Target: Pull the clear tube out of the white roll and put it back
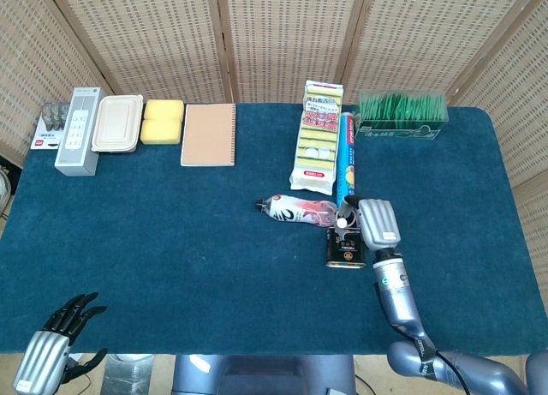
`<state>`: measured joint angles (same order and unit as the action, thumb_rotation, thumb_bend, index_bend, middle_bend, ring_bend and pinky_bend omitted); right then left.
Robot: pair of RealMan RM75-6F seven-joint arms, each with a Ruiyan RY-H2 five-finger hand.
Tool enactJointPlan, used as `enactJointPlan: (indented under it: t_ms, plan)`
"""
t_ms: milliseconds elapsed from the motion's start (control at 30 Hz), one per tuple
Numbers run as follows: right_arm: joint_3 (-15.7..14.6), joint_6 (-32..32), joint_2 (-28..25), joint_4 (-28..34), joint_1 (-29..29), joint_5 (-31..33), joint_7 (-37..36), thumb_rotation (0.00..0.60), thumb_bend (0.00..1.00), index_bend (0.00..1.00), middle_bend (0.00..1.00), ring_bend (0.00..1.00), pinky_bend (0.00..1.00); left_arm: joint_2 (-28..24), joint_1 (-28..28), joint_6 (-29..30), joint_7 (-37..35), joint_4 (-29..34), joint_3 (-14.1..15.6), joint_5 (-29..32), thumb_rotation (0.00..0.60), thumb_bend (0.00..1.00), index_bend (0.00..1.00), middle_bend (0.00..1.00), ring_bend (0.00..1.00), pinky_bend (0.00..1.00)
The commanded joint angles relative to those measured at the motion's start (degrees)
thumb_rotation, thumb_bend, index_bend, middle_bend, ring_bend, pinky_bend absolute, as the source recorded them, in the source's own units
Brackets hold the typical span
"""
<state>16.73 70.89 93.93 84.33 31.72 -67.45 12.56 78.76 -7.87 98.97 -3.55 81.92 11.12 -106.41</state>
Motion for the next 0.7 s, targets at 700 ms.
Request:
enactJointPlan:
  t_ms: [700]
  plan:
    - [1.2, 1.7, 0.3, 0.3, 0.9, -1.2, 1.1, 0.6, 0.36, 0.64, 0.75, 0.8, 0.75, -0.2, 0.2, -0.3, 0.1, 0.4, 0.0, -0.1, 0.6, 0.18, 0.24, 0.15, 0.12, 0.22]
